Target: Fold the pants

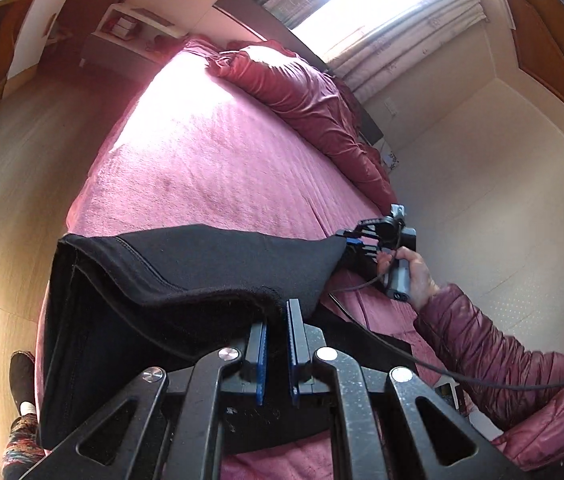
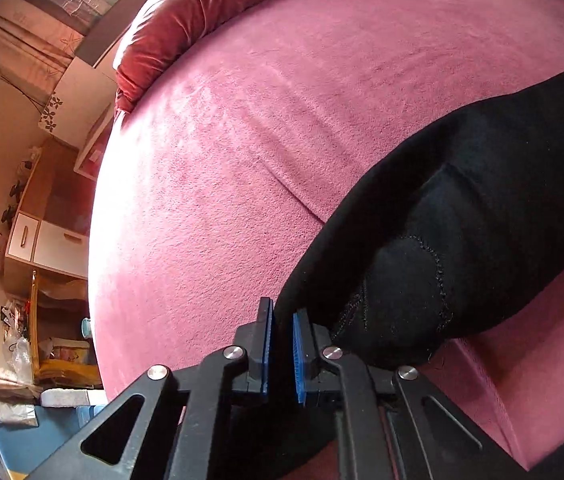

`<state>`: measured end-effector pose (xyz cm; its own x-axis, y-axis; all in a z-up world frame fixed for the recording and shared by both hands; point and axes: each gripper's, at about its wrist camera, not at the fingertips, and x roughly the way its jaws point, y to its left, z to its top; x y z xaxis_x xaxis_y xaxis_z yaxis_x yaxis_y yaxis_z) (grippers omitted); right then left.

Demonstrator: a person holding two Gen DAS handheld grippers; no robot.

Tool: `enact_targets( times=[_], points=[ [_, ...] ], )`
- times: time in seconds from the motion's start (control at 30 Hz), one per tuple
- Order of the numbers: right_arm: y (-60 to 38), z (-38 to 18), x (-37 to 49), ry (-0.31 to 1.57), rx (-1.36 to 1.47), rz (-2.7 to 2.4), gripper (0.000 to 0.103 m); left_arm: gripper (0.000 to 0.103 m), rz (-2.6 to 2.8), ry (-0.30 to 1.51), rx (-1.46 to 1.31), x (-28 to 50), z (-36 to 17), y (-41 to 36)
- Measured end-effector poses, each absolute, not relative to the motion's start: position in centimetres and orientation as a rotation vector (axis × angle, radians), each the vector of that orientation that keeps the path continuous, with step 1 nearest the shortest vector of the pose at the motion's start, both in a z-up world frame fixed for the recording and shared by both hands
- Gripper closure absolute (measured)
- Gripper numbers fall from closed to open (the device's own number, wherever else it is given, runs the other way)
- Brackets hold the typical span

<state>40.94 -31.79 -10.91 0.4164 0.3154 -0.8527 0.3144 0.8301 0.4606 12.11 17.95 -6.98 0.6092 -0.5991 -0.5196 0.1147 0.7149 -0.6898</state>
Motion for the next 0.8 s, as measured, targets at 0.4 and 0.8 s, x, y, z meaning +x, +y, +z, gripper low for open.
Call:
enact_targets(
  times=[0.4,0.8],
  points=[
    [-33.2,-1.1,33.8,0.935,0.612,0.216,0.095,0.095,-0.220,0.730,-0.737,25.9,-3.5,25.8],
    [-34.0,-2.8,17.4,0.941,0.592,0.291,0.095,0.095,-0.253,0.744,-0.694,19.3,-4.3,25.4]
  ],
)
